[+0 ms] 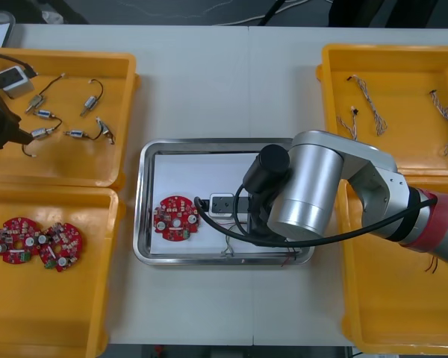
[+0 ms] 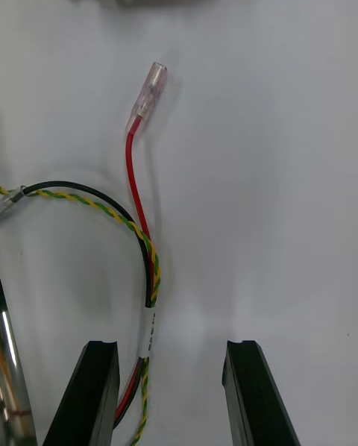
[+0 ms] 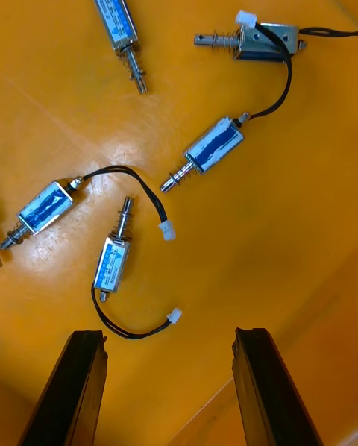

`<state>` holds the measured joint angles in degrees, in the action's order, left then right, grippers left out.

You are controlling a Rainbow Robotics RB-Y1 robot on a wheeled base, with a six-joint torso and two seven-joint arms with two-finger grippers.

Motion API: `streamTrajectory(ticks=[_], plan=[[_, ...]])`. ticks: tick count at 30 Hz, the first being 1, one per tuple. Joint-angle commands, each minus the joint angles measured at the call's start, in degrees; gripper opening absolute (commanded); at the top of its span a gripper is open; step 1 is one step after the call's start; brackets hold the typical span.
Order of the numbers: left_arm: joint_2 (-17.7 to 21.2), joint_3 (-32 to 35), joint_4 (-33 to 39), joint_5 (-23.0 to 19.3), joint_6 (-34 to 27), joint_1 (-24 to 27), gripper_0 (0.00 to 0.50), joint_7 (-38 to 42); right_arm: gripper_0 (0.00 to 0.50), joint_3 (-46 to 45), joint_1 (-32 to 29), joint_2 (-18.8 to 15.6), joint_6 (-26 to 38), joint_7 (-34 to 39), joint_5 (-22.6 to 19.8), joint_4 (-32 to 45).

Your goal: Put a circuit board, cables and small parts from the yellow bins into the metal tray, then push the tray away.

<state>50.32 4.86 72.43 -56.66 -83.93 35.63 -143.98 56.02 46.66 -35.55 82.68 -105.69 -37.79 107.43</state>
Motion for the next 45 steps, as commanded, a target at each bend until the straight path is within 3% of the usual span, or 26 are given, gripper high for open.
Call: streamTrajectory(ticks=[1, 13, 17, 23, 33, 45], plan=[[1.71, 2.61, -1.15, 1.47, -0.27, 3.13, 0.500, -9.92, 0.408, -6.09, 1.77, 1.71, 5.12, -2.50, -2.02, 3.14], [-4.61, 9.46, -1.24, 13.33, -6.07, 5.50, 0.500, -10.45, 0.408, -16.55, 1.77, 5.14, 15.67, 1.89, -5.36, 4.20], [-7.16, 11.13, -2.29, 17.99, -6.86, 7.70, 0.500, -10.36, 0.410, -21.74, 1.24, 5.93, 20.06, 10.24, -8.44, 4.72], [-8.66, 11.84, -7.12, 19.31, -5.98, 10.68, 0.500, -11.02, 0.410, -26.92, 0.27, 5.49, 26.04, 18.77, -8.44, 7.89], [-9.62, 11.66, -11.34, 21.86, -3.26, 12.88, 0.500, -11.02, 0.407, -35.27, -4.30, 1.01, 27.32, 36.08, -8.00, 16.32], [-10.94, 10.26, -13.80, 23.18, -0.27, 13.59, 0.500, -11.02, 0.410, -43.54, -12.38, -6.73, 27.32, 50.50, -8.79, 20.28]])
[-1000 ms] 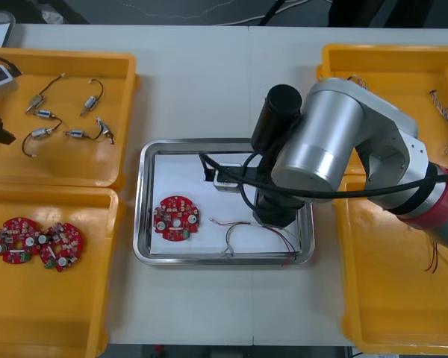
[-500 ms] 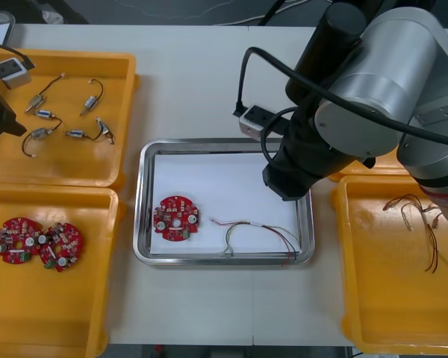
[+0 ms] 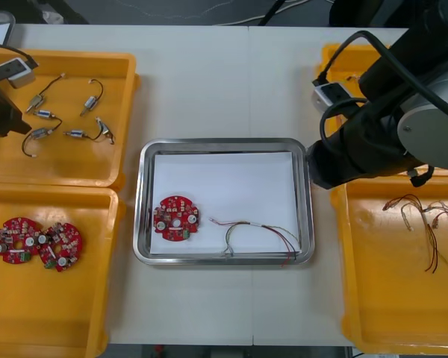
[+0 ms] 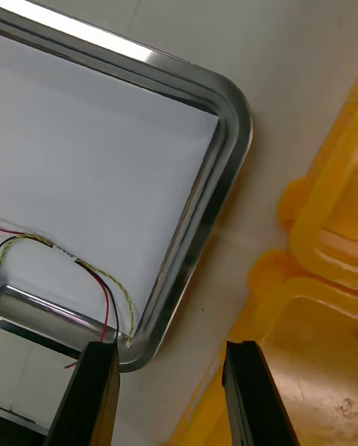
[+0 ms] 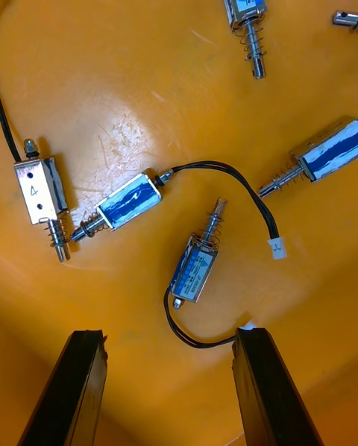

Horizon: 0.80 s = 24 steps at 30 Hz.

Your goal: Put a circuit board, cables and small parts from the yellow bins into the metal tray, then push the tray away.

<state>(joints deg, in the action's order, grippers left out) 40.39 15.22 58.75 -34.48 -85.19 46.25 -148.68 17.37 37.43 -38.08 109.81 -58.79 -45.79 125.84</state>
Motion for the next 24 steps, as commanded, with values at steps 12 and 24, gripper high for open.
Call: streamTrajectory(ticks=[12, 24], plan=[[-1.72, -2.39, -2.32, 1.26, 3.81, 3.15, 0.500, -6.32, 0.407, -15.34, -8.86, -10.61, 0.19, 7.03, -3.60, -0.60], [-2.77, -3.01, -4.17, 2.31, 6.35, 3.06, 0.500, -6.32, 0.410, -22.02, -8.16, -12.63, 0.19, 4.04, -3.78, -10.62]])
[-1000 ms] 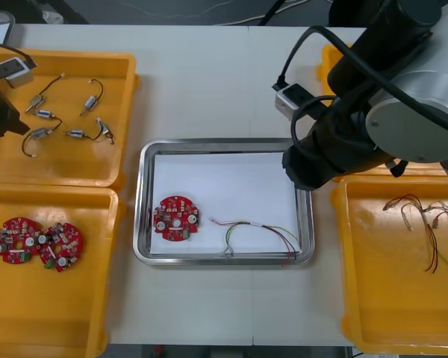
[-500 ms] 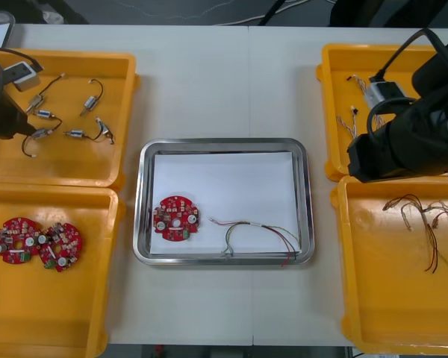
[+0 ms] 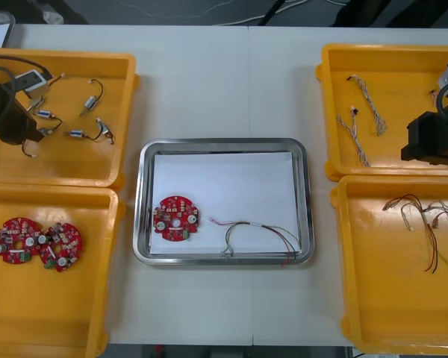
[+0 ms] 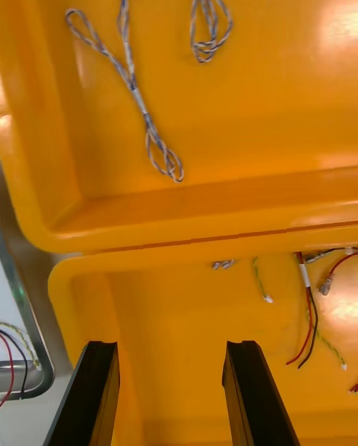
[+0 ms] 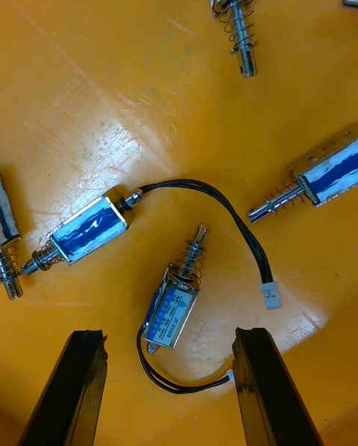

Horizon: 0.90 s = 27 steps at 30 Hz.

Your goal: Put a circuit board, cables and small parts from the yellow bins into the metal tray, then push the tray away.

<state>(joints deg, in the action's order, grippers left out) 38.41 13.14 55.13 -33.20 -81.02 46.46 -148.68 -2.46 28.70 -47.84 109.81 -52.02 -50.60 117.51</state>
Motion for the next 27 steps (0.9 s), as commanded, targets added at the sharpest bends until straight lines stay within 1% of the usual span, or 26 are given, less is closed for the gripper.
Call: streamTrajectory(ticks=[1, 4, 5, 9, 17, 22, 27], plan=[[-0.97, -0.92, -0.81, 1.12, 2.10, 2.94, 0.500, -6.32, 0.408, -2.55, 1.00, -2.87, 0.19, -3.27, 1.11, -3.43], [-1.23, -0.92, -0.81, 1.30, 2.01, 2.94, 0.500, -6.32, 0.409, -3.07, 2.23, -2.96, 0.19, -4.50, 1.11, -6.06], [-1.50, -0.92, -0.81, 1.38, 2.01, 2.85, 0.500, -6.32, 0.410, -3.16, 2.67, -2.87, 0.19, -5.90, 1.38, -7.21], [-1.94, -0.92, -0.81, 2.00, 2.18, 2.85, 0.500, -6.32, 0.409, -3.60, 4.34, -2.87, 0.19, -10.30, 3.57, -10.72], [-2.64, -1.45, -0.81, 2.88, 3.15, 2.85, 0.500, -6.32, 0.409, -3.78, 7.95, -2.87, 0.19, -16.01, 6.12, -17.58], [-3.17, -1.62, -1.08, 3.58, 4.29, 2.85, 0.500, -6.32, 0.409, -3.51, 10.76, -2.87, 0.19, -16.63, 6.04, -22.41], [-3.34, -2.06, -1.61, 4.02, 5.17, 2.85, 0.500, -6.32, 0.409, -2.63, 12.34, -2.69, 0.19, -17.50, 6.04, -24.61]])
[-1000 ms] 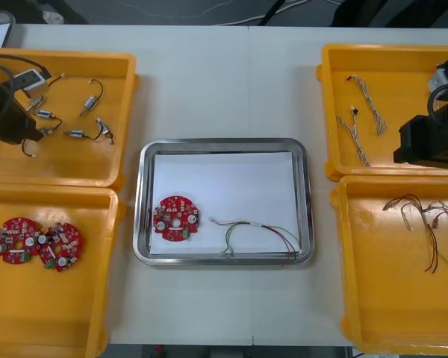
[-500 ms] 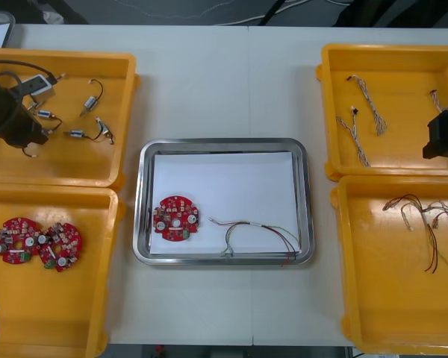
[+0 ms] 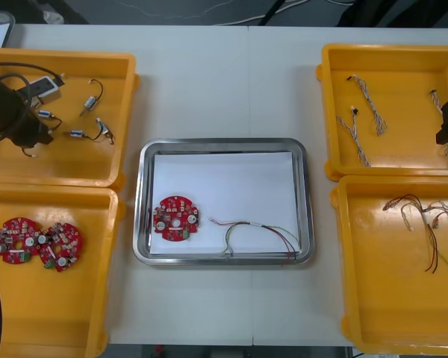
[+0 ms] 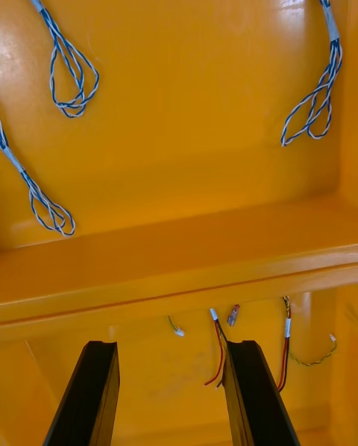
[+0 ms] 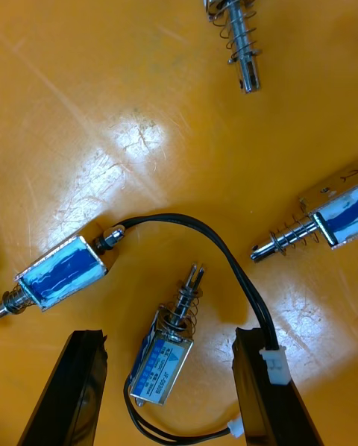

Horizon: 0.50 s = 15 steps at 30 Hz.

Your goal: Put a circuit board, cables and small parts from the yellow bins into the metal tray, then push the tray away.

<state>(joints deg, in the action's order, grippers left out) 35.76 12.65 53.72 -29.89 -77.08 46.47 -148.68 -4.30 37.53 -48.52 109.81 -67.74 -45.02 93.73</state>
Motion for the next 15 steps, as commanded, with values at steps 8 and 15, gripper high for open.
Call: streamTrajectory(ticks=[8, 15], plan=[[-0.69, -1.58, -0.29, 0.45, 1.93, 1.96, 0.489, -6.32, 0.407, 0.70, 4.13, -1.93, 0.14, -2.48, 0.63, -1.09], [-0.69, -1.49, -0.29, 0.19, 1.93, 1.87, 0.253, -6.32, 0.408, 1.67, 4.13, -1.85, -1.53, -3.45, 0.63, -1.36]])
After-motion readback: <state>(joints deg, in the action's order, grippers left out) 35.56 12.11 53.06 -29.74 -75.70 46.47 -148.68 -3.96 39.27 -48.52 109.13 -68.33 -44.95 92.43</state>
